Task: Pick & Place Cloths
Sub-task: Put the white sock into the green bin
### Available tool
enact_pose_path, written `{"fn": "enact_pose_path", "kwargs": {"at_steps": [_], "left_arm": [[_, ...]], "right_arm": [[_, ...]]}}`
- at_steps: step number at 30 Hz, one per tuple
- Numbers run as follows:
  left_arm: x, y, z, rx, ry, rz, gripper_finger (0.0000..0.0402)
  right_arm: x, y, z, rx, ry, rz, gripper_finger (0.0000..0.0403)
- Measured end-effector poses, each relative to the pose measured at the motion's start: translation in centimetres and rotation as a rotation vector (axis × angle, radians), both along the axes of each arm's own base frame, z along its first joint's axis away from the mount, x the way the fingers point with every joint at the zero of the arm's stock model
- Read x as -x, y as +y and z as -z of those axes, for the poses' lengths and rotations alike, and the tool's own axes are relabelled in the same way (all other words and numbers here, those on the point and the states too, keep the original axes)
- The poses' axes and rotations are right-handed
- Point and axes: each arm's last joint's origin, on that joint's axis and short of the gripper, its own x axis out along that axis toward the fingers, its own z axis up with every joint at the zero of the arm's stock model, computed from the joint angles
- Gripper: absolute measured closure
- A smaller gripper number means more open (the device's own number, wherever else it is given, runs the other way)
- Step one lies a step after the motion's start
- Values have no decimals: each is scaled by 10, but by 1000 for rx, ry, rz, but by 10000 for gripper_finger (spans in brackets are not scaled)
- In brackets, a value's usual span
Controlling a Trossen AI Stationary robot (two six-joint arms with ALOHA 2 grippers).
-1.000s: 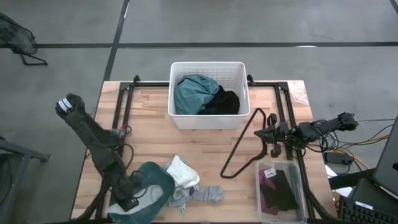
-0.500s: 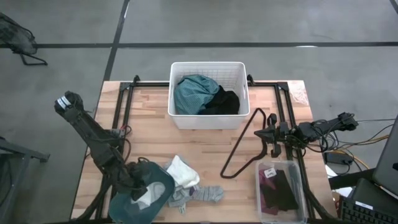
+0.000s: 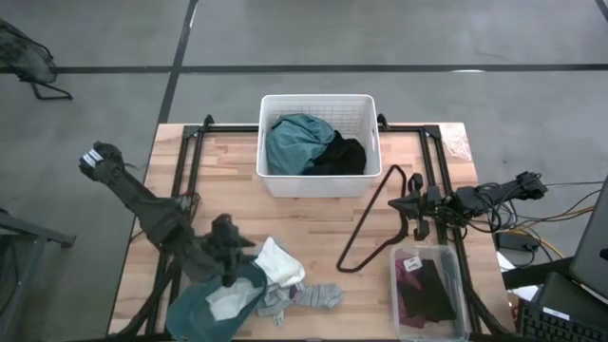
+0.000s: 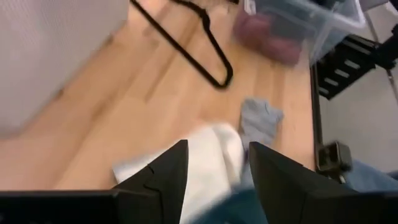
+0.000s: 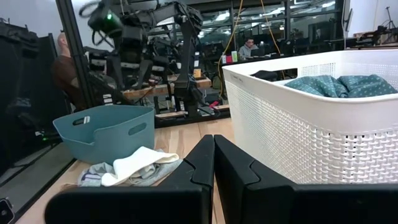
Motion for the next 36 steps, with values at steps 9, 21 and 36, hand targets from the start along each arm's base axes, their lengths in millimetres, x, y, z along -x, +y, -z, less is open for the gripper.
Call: {"fn": "enact_pose_path", "kwargs": {"at_steps": [9,21,36], "left_arm": [[-59,34,23,-11,115,13,227],[-117,16,53,-111,295,250,227],[-149,11,108,-61,581,310,227]], "right_arm": [[0,0,0,0,0,0,394],[0,0,0,0,0,1,394],[0,0,0,0,0,0,394]]}}
